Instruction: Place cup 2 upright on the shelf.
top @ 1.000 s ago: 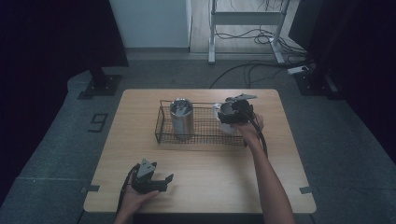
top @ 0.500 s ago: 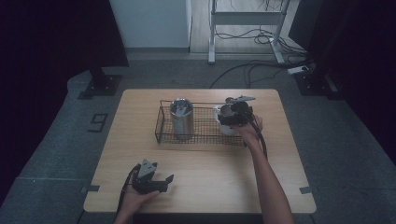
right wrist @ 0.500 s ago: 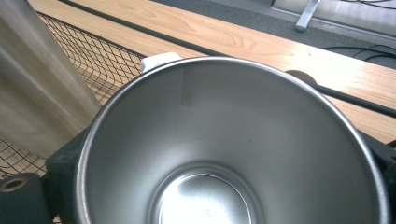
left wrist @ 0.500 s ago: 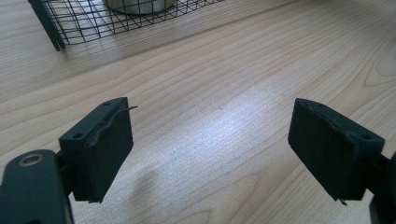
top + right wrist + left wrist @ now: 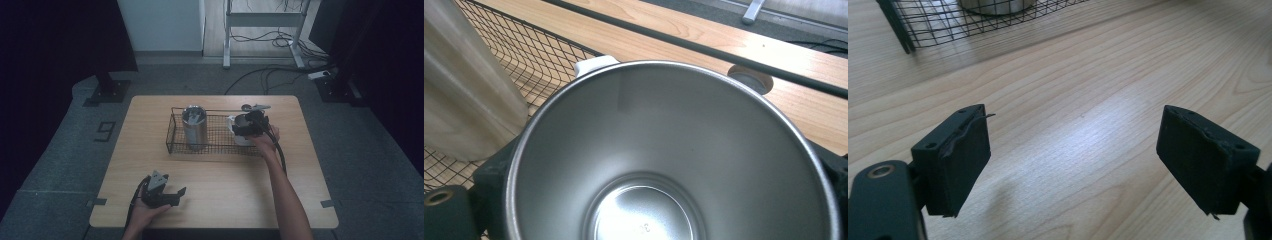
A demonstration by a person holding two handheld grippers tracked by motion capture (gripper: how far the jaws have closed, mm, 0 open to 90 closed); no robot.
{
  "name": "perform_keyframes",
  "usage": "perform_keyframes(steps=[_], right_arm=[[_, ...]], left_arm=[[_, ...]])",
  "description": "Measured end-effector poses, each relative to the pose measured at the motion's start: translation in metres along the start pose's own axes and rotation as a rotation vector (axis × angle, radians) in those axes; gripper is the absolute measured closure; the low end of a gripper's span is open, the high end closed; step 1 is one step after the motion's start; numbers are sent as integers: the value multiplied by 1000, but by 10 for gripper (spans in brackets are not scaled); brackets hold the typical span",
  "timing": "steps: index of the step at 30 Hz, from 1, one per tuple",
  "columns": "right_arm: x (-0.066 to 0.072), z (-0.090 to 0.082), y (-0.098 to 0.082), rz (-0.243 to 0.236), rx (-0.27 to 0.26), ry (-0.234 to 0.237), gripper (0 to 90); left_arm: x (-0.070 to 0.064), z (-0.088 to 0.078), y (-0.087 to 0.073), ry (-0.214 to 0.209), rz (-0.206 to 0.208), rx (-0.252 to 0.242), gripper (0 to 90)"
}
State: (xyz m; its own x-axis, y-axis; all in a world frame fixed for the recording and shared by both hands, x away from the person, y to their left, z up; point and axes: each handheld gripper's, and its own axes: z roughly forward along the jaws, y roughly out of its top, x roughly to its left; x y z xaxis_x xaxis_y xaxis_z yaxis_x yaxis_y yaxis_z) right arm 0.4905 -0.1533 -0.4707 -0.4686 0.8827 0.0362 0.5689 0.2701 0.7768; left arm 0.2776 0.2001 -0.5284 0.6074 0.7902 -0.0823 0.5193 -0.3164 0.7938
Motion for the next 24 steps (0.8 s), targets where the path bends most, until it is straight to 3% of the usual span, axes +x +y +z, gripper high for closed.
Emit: perform_keyframes(steps=[24], right_arm=[[2,8,-3,0,62,-28,57]], left_arm=[[0,2,-1,-5,4,24,141]])
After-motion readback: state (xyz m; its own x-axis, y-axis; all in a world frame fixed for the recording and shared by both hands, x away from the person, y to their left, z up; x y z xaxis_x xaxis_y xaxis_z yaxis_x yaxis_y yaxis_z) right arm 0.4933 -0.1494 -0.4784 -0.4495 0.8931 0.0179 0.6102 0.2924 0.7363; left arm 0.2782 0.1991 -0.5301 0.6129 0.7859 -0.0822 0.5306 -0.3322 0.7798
